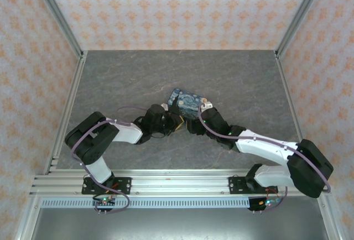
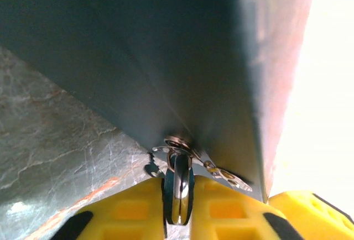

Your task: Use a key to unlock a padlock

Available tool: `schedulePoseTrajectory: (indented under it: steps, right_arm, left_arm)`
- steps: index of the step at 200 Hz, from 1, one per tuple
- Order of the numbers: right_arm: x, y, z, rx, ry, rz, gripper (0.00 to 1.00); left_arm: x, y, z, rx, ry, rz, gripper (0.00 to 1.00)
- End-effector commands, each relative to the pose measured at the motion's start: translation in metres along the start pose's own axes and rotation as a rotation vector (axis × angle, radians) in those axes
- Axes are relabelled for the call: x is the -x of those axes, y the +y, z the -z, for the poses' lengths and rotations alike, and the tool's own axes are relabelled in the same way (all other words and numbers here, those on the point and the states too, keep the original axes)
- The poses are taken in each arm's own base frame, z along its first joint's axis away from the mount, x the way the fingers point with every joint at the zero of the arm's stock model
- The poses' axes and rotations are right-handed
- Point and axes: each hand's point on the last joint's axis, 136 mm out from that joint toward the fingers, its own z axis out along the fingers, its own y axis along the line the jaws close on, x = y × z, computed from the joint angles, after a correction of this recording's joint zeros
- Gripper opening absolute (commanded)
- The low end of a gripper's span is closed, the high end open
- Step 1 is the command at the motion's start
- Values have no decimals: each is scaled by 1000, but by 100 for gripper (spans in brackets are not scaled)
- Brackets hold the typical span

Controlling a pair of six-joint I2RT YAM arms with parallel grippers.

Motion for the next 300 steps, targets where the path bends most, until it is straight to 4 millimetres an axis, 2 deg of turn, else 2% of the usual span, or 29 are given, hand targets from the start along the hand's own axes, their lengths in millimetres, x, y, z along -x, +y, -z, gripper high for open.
schedulePoseTrajectory:
  steps: [1, 25, 51, 73, 99, 118, 149, 186, 216, 244, 267, 300]
  right_arm:
    - [0, 14, -3, 78, 18, -216, 66]
    - [-5, 10, -7, 90, -4, -347, 68]
    - [-11, 9, -15, 113, -4, -441, 68]
    - [-13, 14, -21, 149, -1, -487, 68]
    - [-12, 16, -26, 156, -6, -497, 68]
    - [-8, 18, -30, 158, -7, -493, 69]
    - [-1, 16, -41, 143, -8, -491, 69]
    - [19, -5, -49, 97, -24, -515, 68]
    - [45, -22, -52, 76, -41, -516, 69]
    - [69, -24, -56, 108, -50, -495, 68]
    - [65, -19, -48, 166, -69, -487, 67]
    - [38, -24, -43, 214, -85, -490, 65]
  left_arm:
    - [-1, -13, 6, -18, -21, -49, 21]
    - [0, -12, 12, -8, -36, -56, 40]
    - [1, -12, 26, 2, -66, -63, 69]
    - [5, -16, 45, 20, -112, -91, 82]
    - [14, -24, 72, 70, -177, -158, 92]
    - [22, -30, 91, 104, -218, -196, 94]
    - [33, -33, 106, 172, -246, -237, 99]
    - [35, -26, 105, 227, -239, -245, 100]
    - [34, -22, 101, 230, -229, -240, 100]
    - [35, -22, 100, 231, -227, -244, 100]
    - [36, -24, 102, 236, -236, -256, 100]
    - [40, -27, 100, 258, -239, -289, 100]
